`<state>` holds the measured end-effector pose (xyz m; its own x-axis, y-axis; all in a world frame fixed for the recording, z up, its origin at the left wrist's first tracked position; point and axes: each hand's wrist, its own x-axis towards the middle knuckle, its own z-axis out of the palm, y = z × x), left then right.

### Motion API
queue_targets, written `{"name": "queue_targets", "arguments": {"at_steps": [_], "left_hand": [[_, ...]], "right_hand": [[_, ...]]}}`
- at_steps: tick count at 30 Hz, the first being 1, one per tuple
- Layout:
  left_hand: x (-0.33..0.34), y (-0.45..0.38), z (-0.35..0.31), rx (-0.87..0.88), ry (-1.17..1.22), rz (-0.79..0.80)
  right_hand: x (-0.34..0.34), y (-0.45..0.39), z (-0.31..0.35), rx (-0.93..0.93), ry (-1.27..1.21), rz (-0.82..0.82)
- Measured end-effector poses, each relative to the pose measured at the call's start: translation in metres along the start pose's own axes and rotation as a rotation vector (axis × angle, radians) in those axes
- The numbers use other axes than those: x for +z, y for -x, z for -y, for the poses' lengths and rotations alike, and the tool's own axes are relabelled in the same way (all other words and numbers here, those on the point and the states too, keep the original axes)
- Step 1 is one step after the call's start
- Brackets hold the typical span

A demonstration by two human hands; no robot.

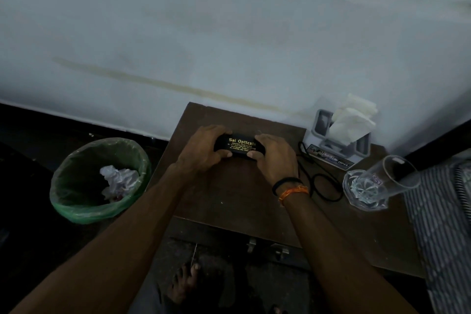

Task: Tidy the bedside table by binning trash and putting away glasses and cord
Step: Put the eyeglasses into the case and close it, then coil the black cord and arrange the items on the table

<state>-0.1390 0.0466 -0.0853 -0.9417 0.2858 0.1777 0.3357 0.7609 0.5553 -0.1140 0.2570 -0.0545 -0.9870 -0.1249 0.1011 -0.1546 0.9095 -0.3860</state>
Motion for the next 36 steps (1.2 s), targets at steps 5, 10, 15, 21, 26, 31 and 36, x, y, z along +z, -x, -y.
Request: {"name": "queue_targets", "arguments": {"at_steps": [5, 10, 15, 21, 26, 31, 36], "left_hand": [[0.005, -0.026, 0.001, -0.019, 0.029, -0.016], [-0.004, -0.053, 0.0, -0.03, 0.055, -0.02], [-0.01, -0.068, 0.002, -0.088, 0.04, 0.044], [-0.009, -0.049, -0.016, -0.128, 0.02, -0.023], [0.002, -0.013, -0.066, -0.104, 0.1, -0.231], [0.013, 0.008, -0.117, -0.155, 0.224, 0.052], [0.026, 0.02, -0.14, -0.258, 0.36, 0.142]], "right_hand": [[-0.002, -0.029, -0.006, 0.046, -0.012, 0.02], [-0.004, -0.058, -0.004, 0.067, -0.044, 0.031], [-0.004, -0.072, -0.002, 0.074, -0.019, 0.024], [-0.016, -0.044, 0.006, 0.067, -0.065, -0.073], [-0.052, 0.016, -0.004, 0.113, -0.142, -0.391], [-0.089, 0.06, -0.051, 0.449, 0.011, -0.324], [-0.097, 0.087, -0.087, 0.476, 0.07, -0.101]]}}
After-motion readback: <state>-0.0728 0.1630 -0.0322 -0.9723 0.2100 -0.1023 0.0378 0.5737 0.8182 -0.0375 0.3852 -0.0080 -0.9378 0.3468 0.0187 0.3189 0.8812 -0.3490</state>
